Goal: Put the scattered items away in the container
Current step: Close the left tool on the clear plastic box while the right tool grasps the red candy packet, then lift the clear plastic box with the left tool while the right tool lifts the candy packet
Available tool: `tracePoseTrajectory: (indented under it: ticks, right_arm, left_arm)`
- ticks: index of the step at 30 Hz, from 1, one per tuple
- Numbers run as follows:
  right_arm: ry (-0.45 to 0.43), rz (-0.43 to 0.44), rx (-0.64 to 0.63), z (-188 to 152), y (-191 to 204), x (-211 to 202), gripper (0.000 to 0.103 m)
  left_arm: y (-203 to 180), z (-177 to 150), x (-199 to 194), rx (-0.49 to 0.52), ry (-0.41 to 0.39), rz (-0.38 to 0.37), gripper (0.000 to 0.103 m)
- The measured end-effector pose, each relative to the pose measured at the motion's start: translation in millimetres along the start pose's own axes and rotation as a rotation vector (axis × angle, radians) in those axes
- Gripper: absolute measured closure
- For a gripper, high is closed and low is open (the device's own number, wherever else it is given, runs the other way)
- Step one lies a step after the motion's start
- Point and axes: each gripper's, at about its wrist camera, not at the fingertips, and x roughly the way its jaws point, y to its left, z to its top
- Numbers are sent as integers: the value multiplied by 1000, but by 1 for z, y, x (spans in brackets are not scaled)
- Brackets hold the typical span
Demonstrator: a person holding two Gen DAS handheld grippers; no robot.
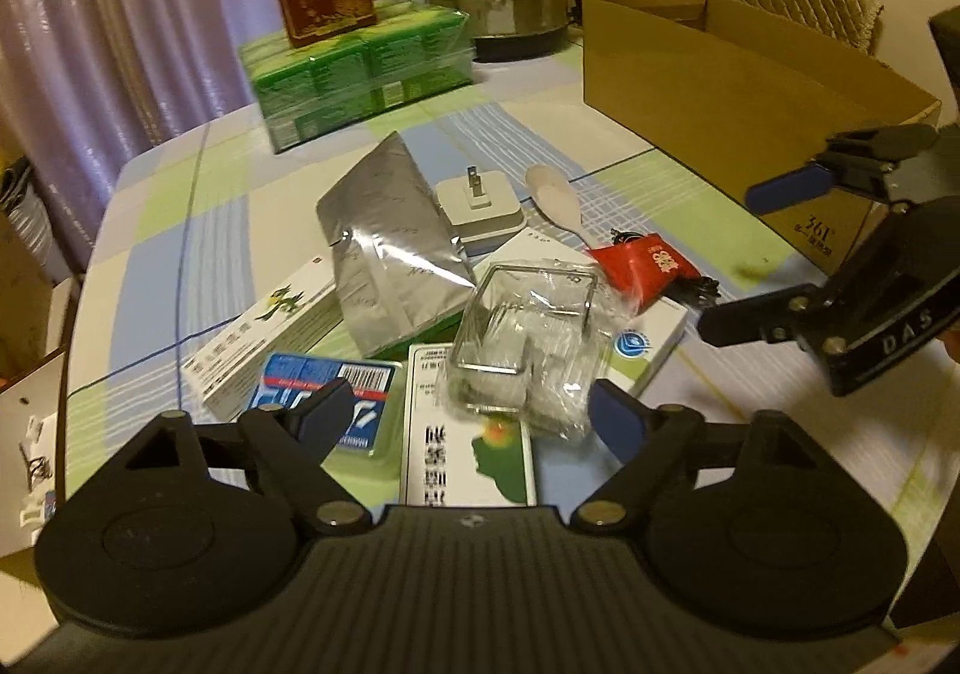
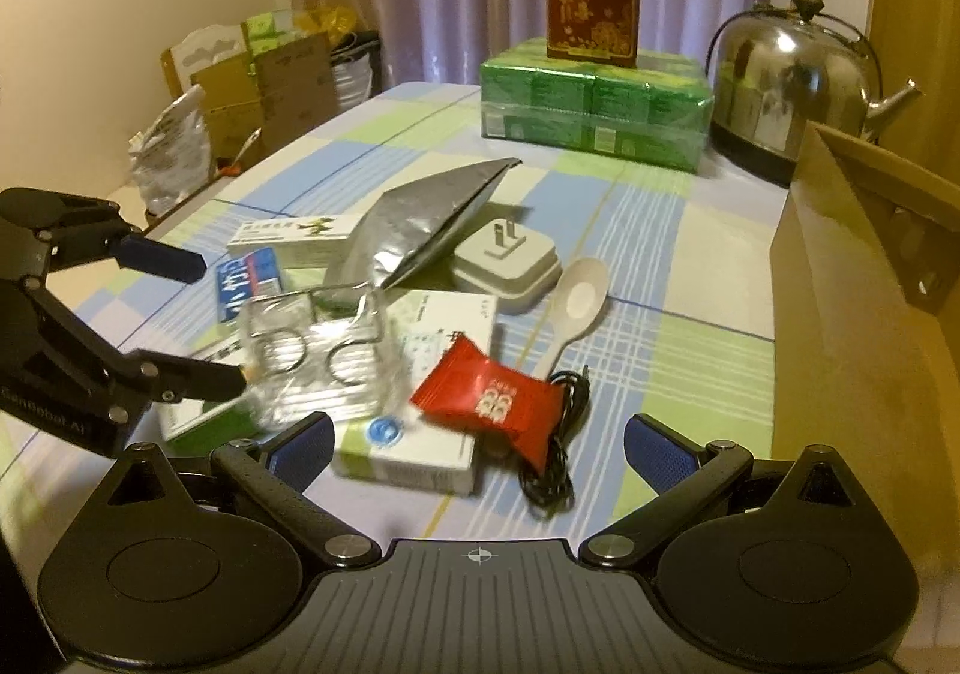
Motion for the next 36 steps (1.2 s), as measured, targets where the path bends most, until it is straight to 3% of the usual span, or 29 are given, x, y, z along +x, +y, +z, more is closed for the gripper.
tracePoseTrajectory:
  ticks: [4, 9, 17, 23, 30, 32, 36]
  right_arm:
    - [16, 5, -19, 4, -5, 14, 12]
    - [28, 31, -40, 3, -11, 26, 15]
    - [17, 71, -122, 6, -14, 38, 22]
    - [24, 106, -211, 10, -9, 48, 31]
    - [41, 85, -181, 10, -9, 42, 42]
    - [43, 89, -158, 9, -9, 35, 53]
    - [63, 67, -143, -1, -5, 21, 54]
  left_arm:
    - [3, 3, 14, 35, 2, -42, 31]
    - [6, 8, 29, 65, 4, -85, 41]
    - [12, 11, 37, 17, 7, -135, 72]
    - [18, 8, 32, -63, -13, -150, 77]
    - [13, 3, 21, -146, -39, -139, 77]
    - [11, 1, 18, -166, -49, -138, 77]
    - [1, -2, 11, -181, -49, -142, 77]
